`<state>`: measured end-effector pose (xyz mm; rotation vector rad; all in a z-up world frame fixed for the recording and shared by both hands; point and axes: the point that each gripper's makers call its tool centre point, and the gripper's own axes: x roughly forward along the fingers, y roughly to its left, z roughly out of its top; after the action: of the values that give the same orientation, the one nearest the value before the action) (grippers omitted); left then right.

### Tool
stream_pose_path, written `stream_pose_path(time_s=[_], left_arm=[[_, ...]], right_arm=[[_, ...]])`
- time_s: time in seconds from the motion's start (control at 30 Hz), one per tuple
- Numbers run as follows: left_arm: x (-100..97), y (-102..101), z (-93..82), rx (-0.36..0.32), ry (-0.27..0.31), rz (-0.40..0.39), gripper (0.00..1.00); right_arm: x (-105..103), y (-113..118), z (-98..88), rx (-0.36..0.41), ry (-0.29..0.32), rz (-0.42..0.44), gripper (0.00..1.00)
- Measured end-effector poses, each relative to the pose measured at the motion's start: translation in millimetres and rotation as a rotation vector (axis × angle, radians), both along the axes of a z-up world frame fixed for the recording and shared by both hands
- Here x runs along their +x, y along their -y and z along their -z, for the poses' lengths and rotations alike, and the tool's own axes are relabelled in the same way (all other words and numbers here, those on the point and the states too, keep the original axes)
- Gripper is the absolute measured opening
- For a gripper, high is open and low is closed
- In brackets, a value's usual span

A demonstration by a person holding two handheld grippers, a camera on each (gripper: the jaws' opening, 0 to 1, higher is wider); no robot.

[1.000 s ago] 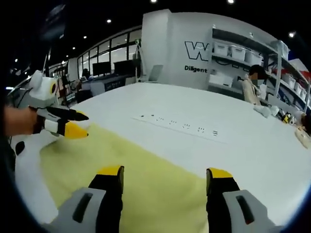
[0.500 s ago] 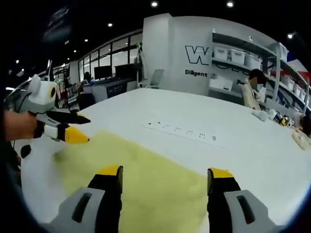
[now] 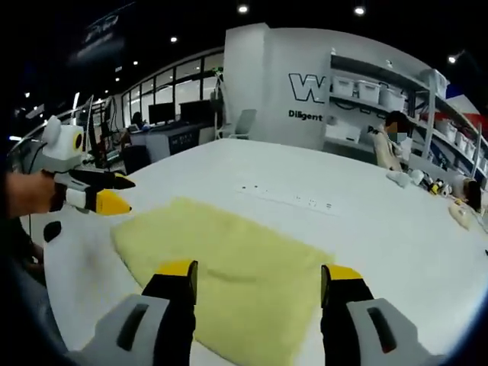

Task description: Fold the garment on the visible template until the final outline fits inside the template.

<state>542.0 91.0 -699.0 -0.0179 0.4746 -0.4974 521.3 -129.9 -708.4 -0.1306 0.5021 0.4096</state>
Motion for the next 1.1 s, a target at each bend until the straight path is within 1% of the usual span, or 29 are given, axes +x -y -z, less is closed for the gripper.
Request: stream_pose_path(time_s=[0.17, 0.37, 0.4, 0.47, 0.6, 0.7, 0.77, 0.9, 1.0, 1.1], left_arm=[[-21.9, -6, 7.2, 0.006, -0.019, -0.011, 0.65], [-42.8, -12, 22.4, 0.02, -0.055, -0.023, 0.61], [-45.5, -13, 25.6, 0.022, -0.061, -0.024, 0.6], [-52.4, -20, 39.1, 0.039, -0.096, -0.033, 0.59], [-60.2, -29, 53.6, 0.057, -0.126, -0.042, 0.56], [-62.8, -38, 64.1, 0.077, -0.15, -0.052, 0.53], [-62.0, -44, 68.0, 0.087, -0.157, -0.058, 0.5], [-60.5, -51, 72.5, 0.096, -0.161, -0.066, 0.45], [-59.5, -53, 74.5, 0.096, -0.164, -0.067, 0.41], [-58.1, -54, 76.4, 0.089, -0.163, -0.066, 0.38]], right_arm=[[-23, 2, 7.6, 0.0, -0.018, 0.001, 0.65], [-49, 8, 26.5, -0.01, -0.059, 0.003, 0.63], [-50, 8, 27.4, -0.011, -0.061, 0.003, 0.62], [-58, 12, 35.5, -0.01, -0.074, 0.005, 0.61], [-68, 21, 53.9, -0.019, -0.121, 0.017, 0.58], [-71, 23, 61.4, -0.025, -0.141, 0.017, 0.56], [-71, 25, 66.5, -0.035, -0.156, 0.012, 0.51], [-72, 30, 71.0, -0.043, -0.167, 0.012, 0.45], [-70, 36, 72.4, -0.043, -0.167, 0.016, 0.36], [-66, 44, 74.4, -0.027, -0.17, 0.042, 0.31]])
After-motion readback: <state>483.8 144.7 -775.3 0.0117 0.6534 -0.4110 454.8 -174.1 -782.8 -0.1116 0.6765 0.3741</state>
